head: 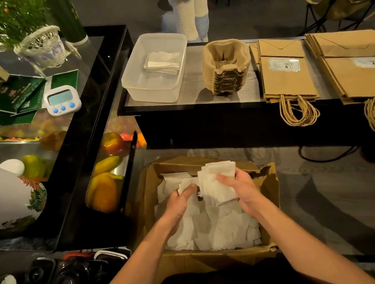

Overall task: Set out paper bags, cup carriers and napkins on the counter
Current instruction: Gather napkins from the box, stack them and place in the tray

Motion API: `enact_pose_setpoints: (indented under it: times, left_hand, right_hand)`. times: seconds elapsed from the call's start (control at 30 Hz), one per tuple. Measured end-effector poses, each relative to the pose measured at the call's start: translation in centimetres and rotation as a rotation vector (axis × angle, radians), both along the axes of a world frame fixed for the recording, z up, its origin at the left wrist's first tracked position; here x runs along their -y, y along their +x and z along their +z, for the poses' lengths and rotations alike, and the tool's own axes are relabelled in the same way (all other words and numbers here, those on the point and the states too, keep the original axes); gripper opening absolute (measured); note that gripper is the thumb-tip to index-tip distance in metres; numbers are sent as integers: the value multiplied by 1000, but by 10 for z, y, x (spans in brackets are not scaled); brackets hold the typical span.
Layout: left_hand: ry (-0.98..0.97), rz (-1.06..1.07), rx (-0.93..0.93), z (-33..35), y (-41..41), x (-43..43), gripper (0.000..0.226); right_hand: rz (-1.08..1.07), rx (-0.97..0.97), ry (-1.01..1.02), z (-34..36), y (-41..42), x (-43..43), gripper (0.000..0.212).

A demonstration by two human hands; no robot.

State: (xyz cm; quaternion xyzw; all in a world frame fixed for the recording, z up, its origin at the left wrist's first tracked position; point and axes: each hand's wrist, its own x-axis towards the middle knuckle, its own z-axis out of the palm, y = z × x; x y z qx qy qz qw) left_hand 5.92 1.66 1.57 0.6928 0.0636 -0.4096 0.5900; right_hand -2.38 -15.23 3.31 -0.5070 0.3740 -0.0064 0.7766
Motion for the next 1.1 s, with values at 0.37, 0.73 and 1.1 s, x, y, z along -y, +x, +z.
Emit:
enact_pose_setpoints:
  times: [0.37,0.73,1.1]
  left_hand:
    - [25,61,64,8,7,2,17]
    - [-426,99,-435,6,-6,8,55]
    - [-508,145,-499,3,-4,12,65]
  right_hand:
    - [230,-78,177,24,-2,23,55]
    - [60,-101,-2,3,19,-16,42]
    - [323,-45,-371,14,13,-32,43]
